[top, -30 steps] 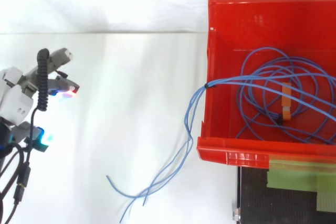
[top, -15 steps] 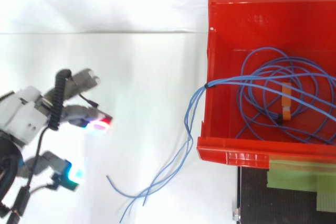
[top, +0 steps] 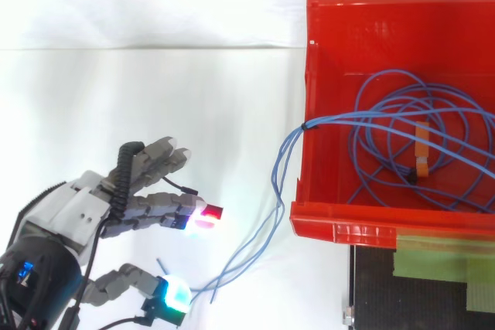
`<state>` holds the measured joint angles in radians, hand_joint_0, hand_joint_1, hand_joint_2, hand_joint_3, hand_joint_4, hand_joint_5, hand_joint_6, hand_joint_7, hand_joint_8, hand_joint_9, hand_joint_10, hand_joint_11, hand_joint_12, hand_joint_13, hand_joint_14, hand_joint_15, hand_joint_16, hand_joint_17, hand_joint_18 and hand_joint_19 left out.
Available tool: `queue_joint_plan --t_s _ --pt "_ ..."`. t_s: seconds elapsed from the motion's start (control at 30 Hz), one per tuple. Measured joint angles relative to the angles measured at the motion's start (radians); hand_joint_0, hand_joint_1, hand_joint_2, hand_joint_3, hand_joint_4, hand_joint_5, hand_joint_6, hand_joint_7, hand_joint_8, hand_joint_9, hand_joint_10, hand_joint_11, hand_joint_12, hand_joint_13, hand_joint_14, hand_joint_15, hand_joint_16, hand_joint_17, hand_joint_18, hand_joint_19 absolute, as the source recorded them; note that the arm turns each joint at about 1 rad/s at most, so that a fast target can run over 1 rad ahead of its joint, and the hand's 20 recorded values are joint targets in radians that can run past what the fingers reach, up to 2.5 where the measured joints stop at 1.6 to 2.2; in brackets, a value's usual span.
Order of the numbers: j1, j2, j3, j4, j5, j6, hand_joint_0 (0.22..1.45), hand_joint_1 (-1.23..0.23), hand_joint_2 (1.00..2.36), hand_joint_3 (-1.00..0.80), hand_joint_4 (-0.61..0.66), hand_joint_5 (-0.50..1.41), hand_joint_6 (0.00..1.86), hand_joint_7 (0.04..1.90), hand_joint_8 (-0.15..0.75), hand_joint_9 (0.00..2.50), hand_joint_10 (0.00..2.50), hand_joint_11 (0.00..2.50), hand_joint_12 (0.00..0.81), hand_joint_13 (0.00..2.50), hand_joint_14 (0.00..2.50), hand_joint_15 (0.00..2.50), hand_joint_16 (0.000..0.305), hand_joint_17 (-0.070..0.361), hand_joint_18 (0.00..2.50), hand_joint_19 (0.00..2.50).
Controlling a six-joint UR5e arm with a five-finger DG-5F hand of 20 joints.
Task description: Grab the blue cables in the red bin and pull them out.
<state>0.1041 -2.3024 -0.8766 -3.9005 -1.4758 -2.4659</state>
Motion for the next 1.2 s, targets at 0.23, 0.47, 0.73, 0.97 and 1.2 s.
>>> queue_joint_plan --t_s 0.23,0.47,0.73,0.97,1.2 --pt "-0.009 0.0 -0.002 0.079 0.01 -0.043 0.77 -0.91 1.0 -1.0 0.25 0.77 0.02 0.52 0.278 0.75 0.01 0.26 0.373 0.35 0.0 0.06 0.055 0.125 0.28 0.1" --pt "-0.008 0.0 -0.002 0.199 0.022 -0.1 0.77 -0.91 1.0 -1.0 0.26 0.77 0.02 0.52 0.279 0.75 0.01 0.26 0.373 0.35 0.0 0.06 0.056 0.125 0.28 0.1" --pt "-0.006 0.0 -0.002 0.282 0.031 -0.111 0.78 -0.91 1.0 -1.0 0.25 0.77 0.02 0.51 0.279 0.75 0.01 0.27 0.373 0.35 0.0 0.06 0.055 0.125 0.28 0.1" --pt "-0.012 0.0 -0.001 0.29 0.031 -0.157 0.78 -0.91 1.0 -1.0 0.25 0.77 0.02 0.52 0.279 0.75 0.01 0.26 0.373 0.36 0.0 0.06 0.056 0.125 0.28 0.11" --pt "-0.027 0.0 -0.001 0.304 0.029 -0.208 0.78 -0.91 1.0 -1.0 0.25 0.77 0.02 0.51 0.277 0.75 0.01 0.27 0.373 0.36 0.0 0.06 0.056 0.125 0.28 0.1"
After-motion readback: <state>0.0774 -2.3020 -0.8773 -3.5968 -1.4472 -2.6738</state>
